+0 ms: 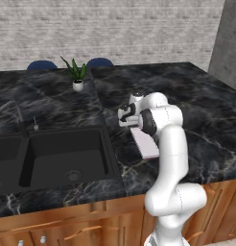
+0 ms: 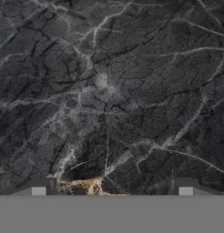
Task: The ice cube tray has been filled with water. Take the tray and place it in the freezer to make ice. Close the freezer door after placing the tray.
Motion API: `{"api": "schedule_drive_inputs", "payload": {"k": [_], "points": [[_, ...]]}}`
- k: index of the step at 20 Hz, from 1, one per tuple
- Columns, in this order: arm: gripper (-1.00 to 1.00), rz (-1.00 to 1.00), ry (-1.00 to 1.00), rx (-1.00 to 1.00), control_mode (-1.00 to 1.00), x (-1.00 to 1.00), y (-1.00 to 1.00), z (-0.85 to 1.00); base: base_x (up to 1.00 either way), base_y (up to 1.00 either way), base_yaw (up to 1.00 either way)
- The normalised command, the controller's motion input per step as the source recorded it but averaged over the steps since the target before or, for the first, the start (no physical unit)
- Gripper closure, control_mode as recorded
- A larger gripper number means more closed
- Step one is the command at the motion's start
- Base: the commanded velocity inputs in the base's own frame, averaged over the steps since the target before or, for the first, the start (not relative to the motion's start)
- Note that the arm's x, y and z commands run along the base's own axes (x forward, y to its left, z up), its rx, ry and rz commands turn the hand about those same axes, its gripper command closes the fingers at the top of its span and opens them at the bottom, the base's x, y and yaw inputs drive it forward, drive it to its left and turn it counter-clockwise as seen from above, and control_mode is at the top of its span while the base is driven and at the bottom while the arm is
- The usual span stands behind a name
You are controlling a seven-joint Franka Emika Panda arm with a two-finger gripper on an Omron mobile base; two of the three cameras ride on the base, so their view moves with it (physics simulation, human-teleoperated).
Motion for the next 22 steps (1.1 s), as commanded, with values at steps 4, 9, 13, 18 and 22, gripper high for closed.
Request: {"api": "schedule_drive_inputs", "payload": {"k": [4,9,13,18,22], "points": [[-1.00,0.00,0.13,-0.04,-1.00,-0.84,0.00,-0.66,0.00,0.00,0.00],[-1.00,0.01,0.13,-0.01,-1.00,-0.65,-0.12,-0.54,0.00,0.00,0.00],[-1.00,0.05,0.08,0.00,-1.00,-0.68,-0.23,-0.49,0.00,0.00,0.00],[-1.00,0.09,0.01,0.00,-1.00,-0.85,-0.26,-0.46,0.00,0.00,0.00],[-1.00,0.11,0.00,0.00,-1.00,-0.90,-0.29,-0.48,0.00,0.00,0.00]]}}
